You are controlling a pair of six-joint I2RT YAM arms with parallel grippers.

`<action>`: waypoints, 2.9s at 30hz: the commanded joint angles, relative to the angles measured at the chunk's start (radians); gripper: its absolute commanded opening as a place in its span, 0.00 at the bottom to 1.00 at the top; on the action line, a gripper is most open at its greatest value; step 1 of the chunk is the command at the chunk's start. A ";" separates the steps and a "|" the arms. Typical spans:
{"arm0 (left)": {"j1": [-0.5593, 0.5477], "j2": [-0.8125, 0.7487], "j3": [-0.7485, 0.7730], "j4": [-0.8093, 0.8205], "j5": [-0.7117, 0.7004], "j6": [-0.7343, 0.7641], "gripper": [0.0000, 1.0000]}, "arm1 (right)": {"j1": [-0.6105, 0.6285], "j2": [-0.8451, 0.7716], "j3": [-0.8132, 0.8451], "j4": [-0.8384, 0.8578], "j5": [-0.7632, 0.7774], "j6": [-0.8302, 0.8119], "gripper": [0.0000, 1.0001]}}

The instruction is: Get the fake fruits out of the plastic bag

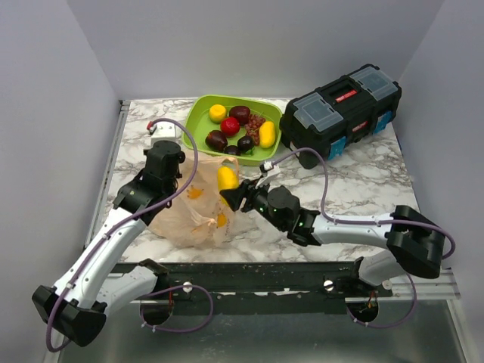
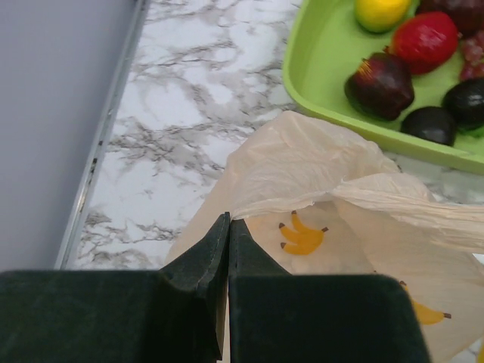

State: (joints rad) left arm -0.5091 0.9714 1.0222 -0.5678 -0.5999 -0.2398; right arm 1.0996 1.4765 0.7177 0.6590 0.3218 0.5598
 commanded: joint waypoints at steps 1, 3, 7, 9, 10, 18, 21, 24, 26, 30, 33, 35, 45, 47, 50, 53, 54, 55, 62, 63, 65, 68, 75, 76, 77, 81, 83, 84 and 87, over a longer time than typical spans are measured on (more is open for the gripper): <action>0.078 -0.056 -0.011 0.007 -0.151 -0.036 0.00 | -0.001 -0.072 0.025 -0.111 0.203 -0.064 0.01; 0.108 -0.072 -0.013 0.006 -0.210 -0.042 0.00 | -0.001 -0.102 0.006 -0.112 0.236 -0.073 0.01; 0.134 -0.110 -0.048 0.048 -0.273 -0.042 0.00 | -0.005 -0.147 -0.014 -0.141 0.283 -0.079 0.01; 0.150 -0.119 -0.047 0.044 -0.250 -0.061 0.06 | -0.007 -0.155 -0.023 -0.145 0.308 -0.093 0.01; 0.157 -0.120 -0.048 0.045 -0.229 -0.067 0.07 | -0.011 -0.155 -0.024 -0.145 0.324 -0.099 0.01; 0.162 -0.123 -0.046 0.045 -0.126 -0.067 0.41 | -0.074 -0.084 0.036 -0.217 0.311 -0.074 0.01; 0.162 -0.139 -0.054 0.072 -0.067 -0.049 0.55 | -0.098 -0.044 0.070 -0.236 0.265 -0.062 0.01; 0.163 -0.142 -0.030 0.059 0.024 -0.033 0.60 | -0.136 0.029 0.133 -0.251 0.229 -0.069 0.01; 0.162 -0.143 -0.026 0.059 0.131 -0.011 0.62 | -0.163 0.081 0.189 -0.266 0.197 -0.074 0.01; 0.162 -0.152 -0.013 0.054 0.295 0.014 0.64 | -0.225 0.216 0.335 -0.308 0.147 -0.068 0.01; 0.162 -0.178 -0.030 0.088 0.399 0.025 0.67 | -0.261 0.319 0.457 -0.318 0.110 -0.063 0.01; 0.162 -0.193 -0.046 0.113 0.443 0.036 0.70 | -0.277 0.396 0.555 -0.336 0.098 -0.056 0.01; 0.162 -0.199 -0.032 0.099 0.463 0.031 0.75 | -0.316 0.768 1.056 -0.414 0.078 0.070 0.19; 0.162 -0.207 -0.036 0.104 0.474 0.029 0.75 | -0.316 0.839 1.155 -0.431 0.072 0.080 0.22; 0.162 -0.211 -0.039 0.109 0.490 0.030 0.75 | -0.317 0.940 1.300 -0.459 0.071 0.099 0.26; 0.162 -0.215 -0.037 0.108 0.495 0.029 0.75 | -0.317 1.021 1.409 -0.469 0.086 0.127 0.35; 0.162 -0.217 -0.037 0.109 0.494 0.030 0.75 | -0.318 1.049 1.437 -0.470 0.087 0.133 0.37; 0.162 -0.217 -0.037 0.110 0.494 0.030 0.75 | -0.317 1.072 1.476 -0.473 0.090 0.135 0.38; 0.162 -0.213 -0.035 0.106 0.497 0.030 0.75 | -0.316 1.194 1.635 -0.504 0.095 0.154 0.44; 0.162 -0.215 -0.034 0.106 0.496 0.028 0.75 | -0.316 1.204 1.642 -0.502 0.097 0.155 0.45; 0.162 -0.216 -0.034 0.107 0.500 0.027 0.75 | -0.317 1.217 1.653 -0.505 0.097 0.161 0.47; 0.162 -0.217 -0.035 0.107 0.504 0.027 0.76 | -0.316 1.234 1.671 -0.511 0.093 0.160 0.54; 0.162 -0.217 -0.034 0.106 0.509 0.028 0.76 | -0.310 1.249 1.684 -0.518 0.087 0.134 0.70; 0.162 -0.217 -0.034 0.107 0.508 0.030 0.77 | -0.307 1.249 1.684 -0.517 0.088 0.129 0.72; 0.162 -0.220 -0.035 0.107 0.508 0.030 0.77 | -0.305 1.251 1.686 -0.518 0.089 0.124 0.74; 0.162 -0.223 -0.039 0.109 0.512 0.030 0.77 | -0.300 1.237 1.686 -0.532 0.086 0.112 0.76; 0.162 -0.221 -0.039 0.112 0.518 0.029 0.77 | -0.296 1.216 1.670 -0.535 0.089 0.097 0.77; 0.162 -0.220 -0.039 0.112 0.521 0.030 0.77 | -0.294 1.200 1.656 -0.534 0.089 0.089 0.77; 0.162 -0.219 -0.040 0.115 0.530 0.031 0.77 | -0.290 1.143 1.606 -0.539 0.087 0.057 0.78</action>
State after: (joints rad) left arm -0.3527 0.7609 0.9833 -0.4725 -0.1085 -0.2199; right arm 0.7948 2.6907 2.3680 0.1516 0.4026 0.6704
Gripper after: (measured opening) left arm 0.769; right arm 0.775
